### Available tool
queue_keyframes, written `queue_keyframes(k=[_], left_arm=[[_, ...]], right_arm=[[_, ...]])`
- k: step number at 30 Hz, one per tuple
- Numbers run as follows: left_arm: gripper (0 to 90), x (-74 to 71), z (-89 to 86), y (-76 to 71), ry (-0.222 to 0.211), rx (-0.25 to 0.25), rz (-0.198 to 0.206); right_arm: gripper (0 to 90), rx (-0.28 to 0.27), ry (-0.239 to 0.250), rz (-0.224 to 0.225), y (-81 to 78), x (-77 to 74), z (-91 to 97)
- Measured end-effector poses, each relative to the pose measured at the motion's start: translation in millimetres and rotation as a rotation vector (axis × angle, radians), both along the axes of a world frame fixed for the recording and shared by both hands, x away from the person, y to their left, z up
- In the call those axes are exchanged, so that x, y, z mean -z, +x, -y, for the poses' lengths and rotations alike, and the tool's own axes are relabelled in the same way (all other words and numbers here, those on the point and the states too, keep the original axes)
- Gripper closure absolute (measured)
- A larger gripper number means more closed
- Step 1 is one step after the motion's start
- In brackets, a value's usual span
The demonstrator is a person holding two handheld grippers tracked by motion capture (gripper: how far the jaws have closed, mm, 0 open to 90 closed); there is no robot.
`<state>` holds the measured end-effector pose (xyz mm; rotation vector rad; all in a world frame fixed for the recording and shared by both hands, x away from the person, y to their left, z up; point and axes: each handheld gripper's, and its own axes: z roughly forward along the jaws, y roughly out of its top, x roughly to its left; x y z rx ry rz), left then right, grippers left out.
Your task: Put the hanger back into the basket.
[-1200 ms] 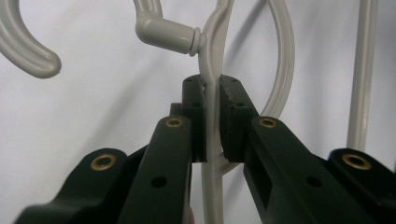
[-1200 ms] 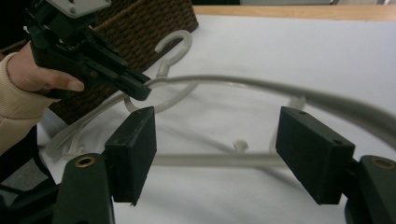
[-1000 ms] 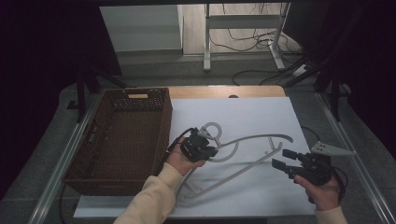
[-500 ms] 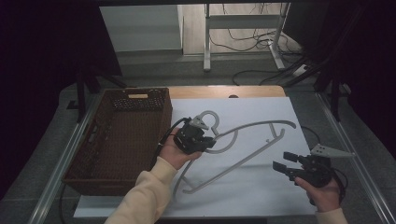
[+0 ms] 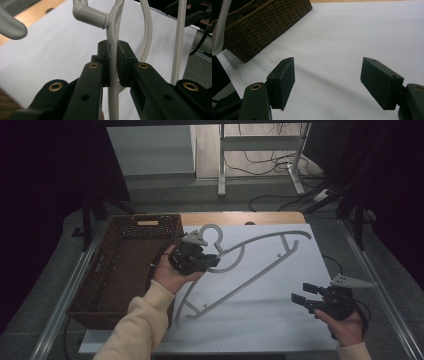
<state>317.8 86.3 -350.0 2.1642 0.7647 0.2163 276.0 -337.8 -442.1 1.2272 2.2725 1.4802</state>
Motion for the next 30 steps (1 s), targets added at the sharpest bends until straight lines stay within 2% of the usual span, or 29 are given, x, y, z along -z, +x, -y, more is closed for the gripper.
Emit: queue_keyframes(k=[4,16,23,25,30], left_arm=[[82.2,-11.7,-15.5,-0.2,-0.003,-0.016,0.013],[82.2,-31.1,-53.1,-0.5,-0.026,-0.063,0.024],[82.3,-38.0,-73.0,0.2,-0.034,-0.089,0.025],[82.3,-38.6,-80.5,1.5,-0.060,-0.088,0.012],[82.4,-37.9,-94.7,3.9,-0.052,-0.115,0.004]], right_arm=[[27.7,0.000,-0.004,0.001,0.9,0.8,0.1],[27.6,0.003,-0.013,-0.007,1.7,1.5,-0.7],[27.6,0.005,-0.020,-0.006,2.6,2.4,-1.1],[27.6,0.003,-0.020,-0.006,2.9,2.6,-1.3],[27.6,0.005,-0.027,-0.009,3.7,3.4,-2.2]])
